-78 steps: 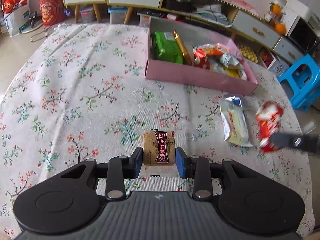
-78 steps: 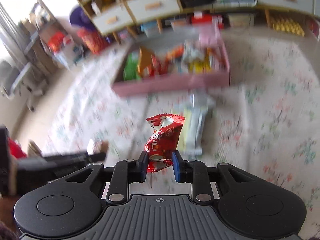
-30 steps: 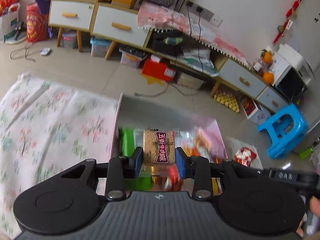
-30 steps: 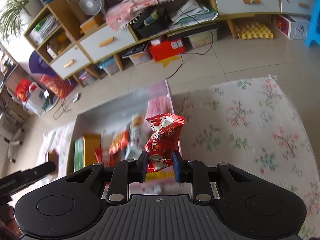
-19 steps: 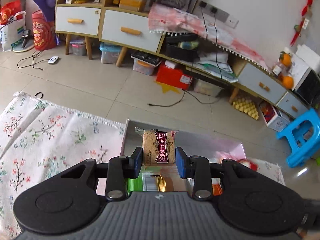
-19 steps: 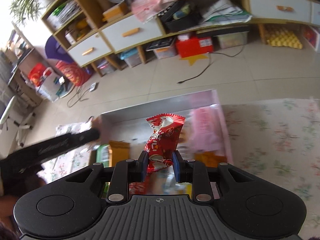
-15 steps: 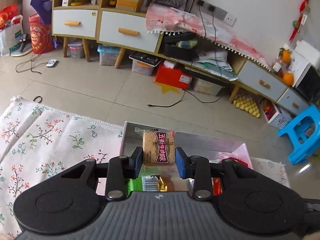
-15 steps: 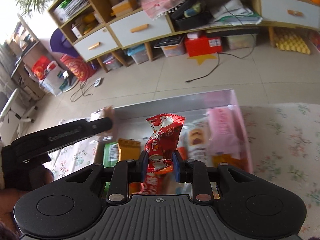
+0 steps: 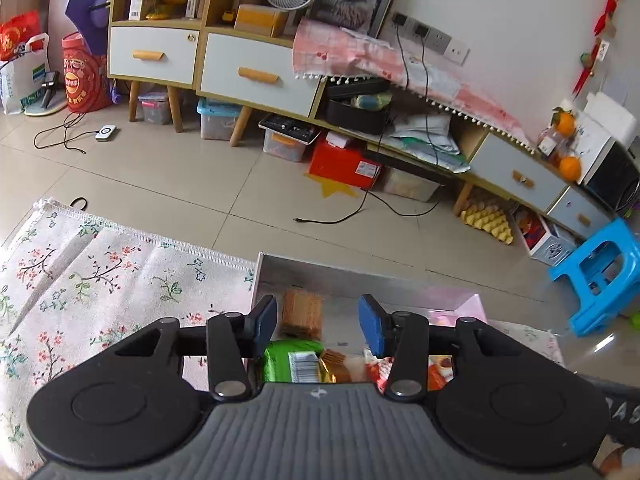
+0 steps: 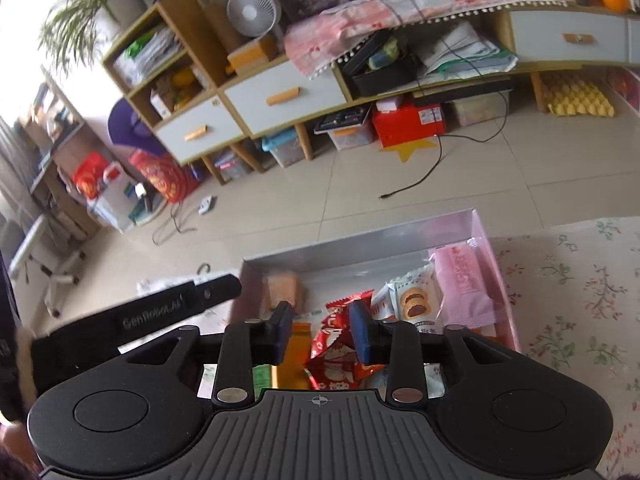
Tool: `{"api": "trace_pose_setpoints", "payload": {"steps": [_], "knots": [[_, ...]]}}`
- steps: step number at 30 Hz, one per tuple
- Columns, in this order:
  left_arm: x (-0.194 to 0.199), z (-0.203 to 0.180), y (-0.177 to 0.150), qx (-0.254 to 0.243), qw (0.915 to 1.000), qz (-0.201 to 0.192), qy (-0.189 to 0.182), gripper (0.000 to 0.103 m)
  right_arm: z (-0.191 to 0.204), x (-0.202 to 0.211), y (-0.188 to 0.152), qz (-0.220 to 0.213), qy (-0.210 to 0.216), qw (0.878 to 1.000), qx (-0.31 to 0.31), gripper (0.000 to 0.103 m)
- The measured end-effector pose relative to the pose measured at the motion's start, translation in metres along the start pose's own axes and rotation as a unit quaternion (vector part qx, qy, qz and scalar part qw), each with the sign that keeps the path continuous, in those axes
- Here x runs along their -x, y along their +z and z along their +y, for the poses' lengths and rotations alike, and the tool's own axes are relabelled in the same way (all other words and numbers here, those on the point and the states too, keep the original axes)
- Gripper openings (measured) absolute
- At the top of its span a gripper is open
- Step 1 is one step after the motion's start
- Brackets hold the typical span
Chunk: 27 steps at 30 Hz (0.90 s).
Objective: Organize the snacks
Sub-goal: 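Carry both snacks into the pink box and open both tools, then grasp the yellow wafer pack with the left tool while the right tool grasps the silver pack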
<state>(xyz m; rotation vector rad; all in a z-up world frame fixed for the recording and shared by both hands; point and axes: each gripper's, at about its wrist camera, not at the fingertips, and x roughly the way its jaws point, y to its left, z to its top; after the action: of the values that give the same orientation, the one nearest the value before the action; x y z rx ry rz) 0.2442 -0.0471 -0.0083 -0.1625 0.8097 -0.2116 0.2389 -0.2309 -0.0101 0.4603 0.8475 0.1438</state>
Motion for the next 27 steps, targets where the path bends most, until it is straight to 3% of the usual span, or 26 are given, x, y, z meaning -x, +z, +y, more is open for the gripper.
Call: {"api": "trace_pose_setpoints", "payload": {"steps": [4,7,11,17,20,24,27], "knots": [[0.016,-0.009,-0.012,-0.017,0.9998,0.004,0.007,0.047,0.008,0.029,-0.003,-0.007,-0.006,1.0,0.029,0.036],[0.024,-0.015,-0.022,-0.035,0.999,0.012,0.023,0.048,0.009,0.047,-0.015,-0.008,-0.03,0.998,0.052,0.05],[0.033,-0.024,-0.038,-0.059,0.9963,0.036,0.051,0.05,0.002,0.06,-0.035,-0.002,-0.06,0.996,0.072,0.052],[0.051,-0.032,-0.075,-0.045,0.9964,0.071,0.013,0.051,-0.019,0.084,-0.073,0.018,-0.069,0.996,0.058,0.052],[0.056,-0.042,-0.092,-0.046,0.9951,0.087,-0.009,0.052,-0.035,0.102,-0.084,0.014,-0.053,0.998,0.016,0.052],[0.065,-0.056,-0.117,-0.059,0.9958,0.07,-0.003,0.069,-0.048,0.116,-0.104,0.009,-0.048,0.999,-0.003,0.063],[0.06,-0.06,-0.131,-0.068,0.9952,0.07,0.004,0.07,-0.05,0.106,-0.116,0.022,-0.085,0.995,0.036,0.072]]}}
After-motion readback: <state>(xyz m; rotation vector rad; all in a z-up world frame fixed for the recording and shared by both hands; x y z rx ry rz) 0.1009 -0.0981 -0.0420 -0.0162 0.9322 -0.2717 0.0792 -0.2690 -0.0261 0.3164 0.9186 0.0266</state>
